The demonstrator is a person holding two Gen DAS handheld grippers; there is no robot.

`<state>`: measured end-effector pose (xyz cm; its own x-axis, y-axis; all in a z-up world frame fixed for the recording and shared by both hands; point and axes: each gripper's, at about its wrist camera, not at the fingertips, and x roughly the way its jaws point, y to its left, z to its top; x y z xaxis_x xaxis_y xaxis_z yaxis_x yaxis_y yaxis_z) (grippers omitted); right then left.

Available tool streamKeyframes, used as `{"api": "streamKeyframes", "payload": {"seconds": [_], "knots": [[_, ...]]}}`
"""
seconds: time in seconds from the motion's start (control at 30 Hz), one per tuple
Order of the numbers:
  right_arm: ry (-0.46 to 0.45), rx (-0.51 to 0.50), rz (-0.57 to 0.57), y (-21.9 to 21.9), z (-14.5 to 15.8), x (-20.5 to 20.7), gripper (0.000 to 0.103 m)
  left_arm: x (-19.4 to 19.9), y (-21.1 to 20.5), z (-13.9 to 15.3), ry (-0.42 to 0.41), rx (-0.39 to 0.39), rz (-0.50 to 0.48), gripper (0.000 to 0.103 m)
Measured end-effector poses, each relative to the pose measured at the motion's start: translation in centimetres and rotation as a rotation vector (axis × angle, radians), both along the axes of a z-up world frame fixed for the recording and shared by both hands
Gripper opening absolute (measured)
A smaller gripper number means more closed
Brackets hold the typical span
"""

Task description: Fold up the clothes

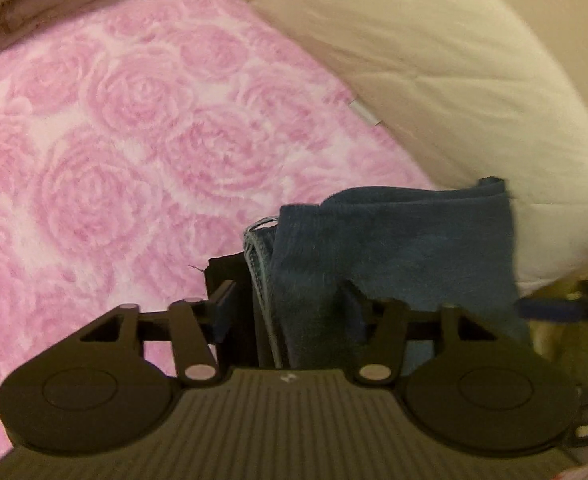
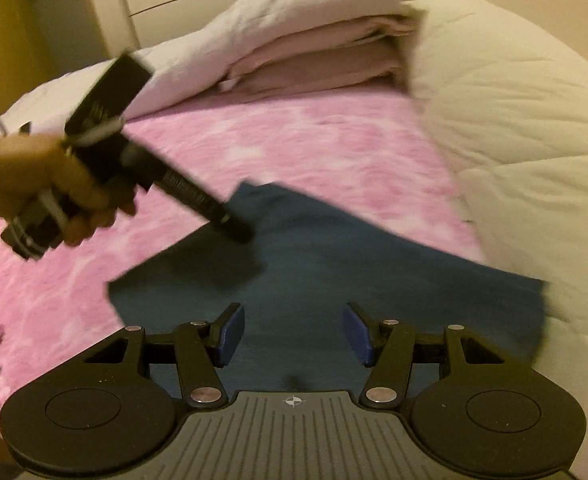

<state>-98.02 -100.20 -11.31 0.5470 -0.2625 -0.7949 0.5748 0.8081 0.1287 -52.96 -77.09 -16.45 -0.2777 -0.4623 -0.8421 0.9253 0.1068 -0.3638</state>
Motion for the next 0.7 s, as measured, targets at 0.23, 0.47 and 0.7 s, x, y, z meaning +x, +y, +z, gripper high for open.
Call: {"api": "streamKeyframes", "payload": {"seconds": [0.23, 0.47, 0.7], "knots": [[0.083, 0.039, 0.019, 3.2, -2.4, 4.8, 0.055, 1.4, 7.4, 2.0, 0.091, -0.04, -0.039, 0.041], [0.214, 0.06, 0.082, 4.7, -5.9, 7.1, 0.055, 0.8, 10.6, -2.1, 0.089, 0.015, -0.01, 0.045], [0.207, -0.02, 0.125, 2.3, -0.8, 7.8, 0.055, -0.1, 10.4, -2.3, 0.028, 0.017, -0.017, 0.046]]}}
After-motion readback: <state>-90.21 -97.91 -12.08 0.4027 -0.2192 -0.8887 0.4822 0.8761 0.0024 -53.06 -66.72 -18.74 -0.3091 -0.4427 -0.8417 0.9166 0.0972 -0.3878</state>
